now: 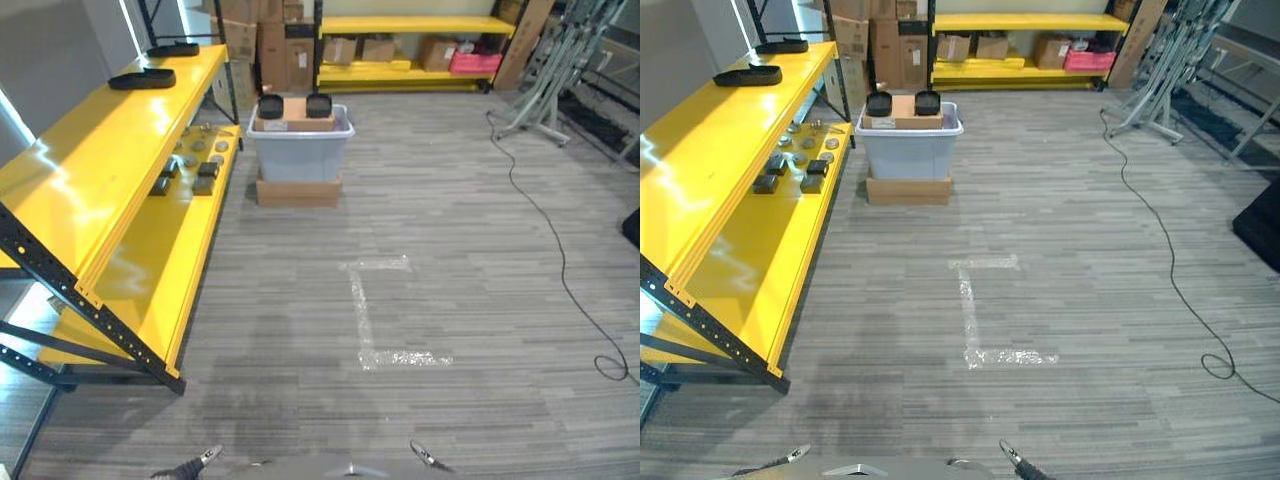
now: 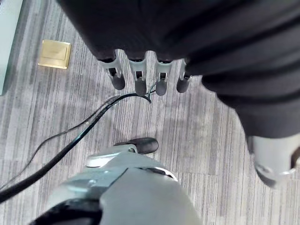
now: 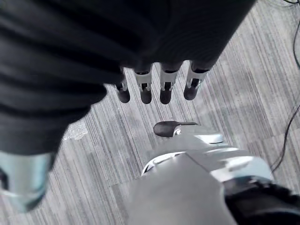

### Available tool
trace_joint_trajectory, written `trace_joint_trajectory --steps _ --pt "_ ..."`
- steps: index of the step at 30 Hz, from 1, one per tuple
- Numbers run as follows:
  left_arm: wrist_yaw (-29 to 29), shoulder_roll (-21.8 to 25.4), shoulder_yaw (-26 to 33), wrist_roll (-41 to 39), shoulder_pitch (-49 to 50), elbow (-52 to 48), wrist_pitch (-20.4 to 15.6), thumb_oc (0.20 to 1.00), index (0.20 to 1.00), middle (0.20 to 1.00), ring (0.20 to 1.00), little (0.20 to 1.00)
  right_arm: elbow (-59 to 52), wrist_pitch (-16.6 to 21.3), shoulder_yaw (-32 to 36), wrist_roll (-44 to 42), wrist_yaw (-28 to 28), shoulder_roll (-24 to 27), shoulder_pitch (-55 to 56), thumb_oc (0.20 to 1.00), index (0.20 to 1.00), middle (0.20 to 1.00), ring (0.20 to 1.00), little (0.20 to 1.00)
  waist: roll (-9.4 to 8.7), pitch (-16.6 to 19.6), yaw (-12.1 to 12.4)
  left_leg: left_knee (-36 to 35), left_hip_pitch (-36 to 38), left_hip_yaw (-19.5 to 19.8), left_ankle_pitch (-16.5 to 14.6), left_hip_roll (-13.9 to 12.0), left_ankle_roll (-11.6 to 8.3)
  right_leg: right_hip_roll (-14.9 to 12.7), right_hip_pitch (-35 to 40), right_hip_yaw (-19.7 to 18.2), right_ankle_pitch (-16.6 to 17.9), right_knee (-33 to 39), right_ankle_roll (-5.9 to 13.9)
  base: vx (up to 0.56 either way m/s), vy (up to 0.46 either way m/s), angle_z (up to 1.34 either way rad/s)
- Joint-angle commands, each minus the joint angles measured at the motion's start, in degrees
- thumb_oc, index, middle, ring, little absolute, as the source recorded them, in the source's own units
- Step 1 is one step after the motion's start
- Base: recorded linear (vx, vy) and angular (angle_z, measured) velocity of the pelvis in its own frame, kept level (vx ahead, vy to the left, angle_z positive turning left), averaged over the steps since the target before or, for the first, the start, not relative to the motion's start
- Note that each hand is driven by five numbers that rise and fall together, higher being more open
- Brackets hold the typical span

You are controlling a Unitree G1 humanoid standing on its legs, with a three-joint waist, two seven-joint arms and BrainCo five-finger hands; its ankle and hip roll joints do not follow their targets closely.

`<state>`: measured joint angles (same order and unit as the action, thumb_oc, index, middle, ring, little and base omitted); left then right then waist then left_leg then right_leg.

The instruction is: Move parts from the plastic box to the shelf.

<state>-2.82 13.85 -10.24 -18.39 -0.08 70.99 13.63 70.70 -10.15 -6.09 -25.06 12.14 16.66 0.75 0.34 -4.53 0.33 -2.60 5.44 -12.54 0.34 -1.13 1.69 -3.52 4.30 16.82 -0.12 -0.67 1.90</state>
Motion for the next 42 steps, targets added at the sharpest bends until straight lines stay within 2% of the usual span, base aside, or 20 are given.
trace_joint_trajectory --steps 1,4,6,7,9,12,15,17,20,23,31,36,37,40,42 --pt "0.5 1.7 -0.4 -0.5 -3.5 2.1 -1.1 1.000 1.000 1.000 1.000 1.000 2.8 -1.0 -1.3 -2.4 1.4 0.1 -3.3 1.000 1.000 1.000 1.000 1.000 0.29 -2.3 0.2 -2.4 2.5 -2.3 -2.6 -0.8 -1.85 -2.4 5.7 1.9 -1.4 4.1 3.35 0.00 0.000 0.00" --pt "-0.8 1.3 -0.2 -1.4 -3.5 2.0 1.8 1.000 1.000 1.000 1.000 1.000 2.9 -1.7 -1.5 -3.0 2.0 -0.3 -3.3 1.000 1.000 1.000 1.000 1.000 0.44 -2.1 0.2 -2.4 2.5 -2.3 -2.7 -0.6 -1.78 -2.4 5.7 1.8 -1.5 4.1 3.32 0.01 0.022 0.04" --pt "0.3 1.0 -0.3 -1.1 -3.4 2.3 -0.1 1.000 1.000 1.000 1.000 1.000 3.1 -4.7 -1.7 -5.0 3.2 -0.7 -3.4 1.000 1.000 1.000 1.000 1.000 0.52 -2.2 0.2 -2.4 2.6 -2.3 -2.7 -0.6 -1.65 -2.5 5.7 1.8 -1.6 3.9 3.26 0.00 0.017 0.03" --pt "2.4 1.2 -0.1 -1.7 -3.4 2.1 -3.0 1.000 1.000 1.000 1.000 1.000 3.5 -6.6 -1.7 -6.5 4.6 -1.2 -3.3 1.000 1.000 1.000 1.000 1.000 0.58 -2.2 0.2 -2.4 2.8 -2.4 -2.8 -0.5 -1.62 -2.5 5.8 1.7 -1.7 3.9 3.26 0.01 0.035 0.06" --pt "1.8 1.3 0.1 -1.9 -3.5 1.8 -3.0 1.000 1.000 1.000 1.000 1.000 3.8 -5.9 -1.7 -6.5 4.0 -1.5 -3.1 1.000 1.000 1.000 1.000 1.000 0.60 -2.1 0.2 -2.4 2.9 -2.4 -2.8 -0.4 -1.62 -2.5 5.9 1.6 -1.6 4.0 3.29 0.01 0.014 0.03" --pt "2.3 0.5 -0.2 -1.0 -3.2 1.5 -5.2 1.000 1.000 1.000 1.000 1.000 4.0 -4.9 -1.5 -6.8 2.7 -1.5 -3.0 1.000 1.000 1.000 1.000 1.000 0.47 -2.2 0.3 -2.4 3.0 -2.3 -2.8 -0.3 -1.52 -2.5 6.0 1.5 -1.6 3.9 3.31 0.00 0.000 0.00" --pt "2.0 0.4 -0.5 -1.2 -3.0 0.9 -6.0 1.000 1.000 1.000 1.000 1.000 4.2 -6.7 -1.2 -6.9 3.9 -1.5 -2.7 1.000 1.000 1.000 1.000 1.000 0.38 -2.6 0.3 -2.4 3.1 -2.2 -2.9 -0.2 -1.38 -2.5 5.8 1.5 -1.5 3.7 3.30 0.00 0.000 0.00" --pt "-1.4 0.5 -0.9 -0.9 -3.3 0.5 -5.8 1.000 1.000 1.000 1.000 1.000 3.9 -7.2 -1.3 -6.0 5.6 -1.6 -2.6 1.000 1.000 1.000 1.000 1.000 0.24 -2.8 0.4 -2.4 2.9 -2.1 -2.9 -0.1 -1.31 -2.5 5.7 1.5 -1.5 3.6 3.36 0.00 0.000 0.00" --pt "-2.2 0.1 -2.8 -0.8 -3.8 -0.5 -7.8 1.000 1.000 1.000 1.000 1.000 3.5 -6.0 -2.5 -6.4 4.4 -1.7 -2.6 1.000 1.000 1.000 1.000 1.000 0.12 -3.2 0.8 -2.4 2.7 -1.9 -2.8 0.0 -1.13 -2.6 5.6 2.1 -1.5 3.5 3.45 -0.01 -0.004 0.00" --pt "-2.5 0.4 -2.9 -2.3 -4.3 -1.2 -7.9 1.000 1.000 1.000 1.000 1.000 2.9 -5.4 -3.0 -6.5 3.3 -1.7 -2.7 1.000 1.000 1.000 1.000 1.000 0.01 -3.2 0.9 -2.4 2.5 -1.7 -2.9 0.1 -1.04 -2.5 5.6 2.3 -1.5 3.6 3.49 0.00 0.000 0.00" --pt "-2.4 0.5 -3.6 -0.2 -5.1 -1.6 -8.8 1.000 1.000 1.000 1.000 1.000 1.5 -2.2 -4.1 -6.4 2.1 -2.1 -2.9 1.000 1.000 1.000 1.000 1.000 -0.27 -3.3 0.9 -2.4 2.0 -1.0 -2.8 0.5 -0.67 -2.1 5.1 2.1 -1.7 3.4 3.38 0.00 0.000 0.00" --pt "-2.9 1.1 -4.2 2.2 -5.0 -1.1 -8.2 1.000 1.000 1.000 1.000 1.000 1.2 -0.7 -4.6 -5.4 3.4 -1.9 -3.2 1.000 1.000 1.000 1.000 1.000 -0.13 -3.3 0.4 -2.4 1.7 1.7 -2.7 0.9 -0.04 -1.1 3.9 -1.1 -3.4 0.5 2.82 0.02 -0.012 0.03" --pt "-3.5 1.3 -4.8 2.2 -5.5 -0.8 -8.1 1.000 1.000 1.000 1.000 1.000 1.2 0.3 -4.6 -5.2 3.5 -1.9 -3.0 1.000 1.000 1.000 1.000 1.000 0.25 -3.4 -0.5 -2.4 1.3 4.1 -2.5 1.2 0.52 -0.6 2.7 -4.1 -4.5 -2.2 2.54 0.04 -0.042 0.06" --pt "-4.4 1.7 -5.9 3.9 -6.3 -0.8 -7.7 1.000 1.000 1.000 1.000 1.000 0.8 2.2 -4.3 -6.2 2.8 -1.5 -2.2 1.000 1.000 1.000 1.000 1.000 0.91 -3.5 -2.3 -2.4 0.6 7.7 -2.3 1.5 1.19 0.5 0.6 -9.4 -5.3 -4.5 1.93 0.02 -0.063 0.24" --pt "-4.3 2.1 -6.7 4.0 -6.7 -0.5 -7.4 1.000 1.000 1.000 1.000 1.000 0.6 2.0 -4.3 -6.7 2.4 -0.9 -1.9 1.000 1.000 1.000 1.000 1.000 0.94 -3.8 -3.4 -2.4 0.5 9.3 -2.1 1.7 1.22 1.2 0.2 -11.3 -4.9 -3.9 1.56 0.01 -0.088 0.94"
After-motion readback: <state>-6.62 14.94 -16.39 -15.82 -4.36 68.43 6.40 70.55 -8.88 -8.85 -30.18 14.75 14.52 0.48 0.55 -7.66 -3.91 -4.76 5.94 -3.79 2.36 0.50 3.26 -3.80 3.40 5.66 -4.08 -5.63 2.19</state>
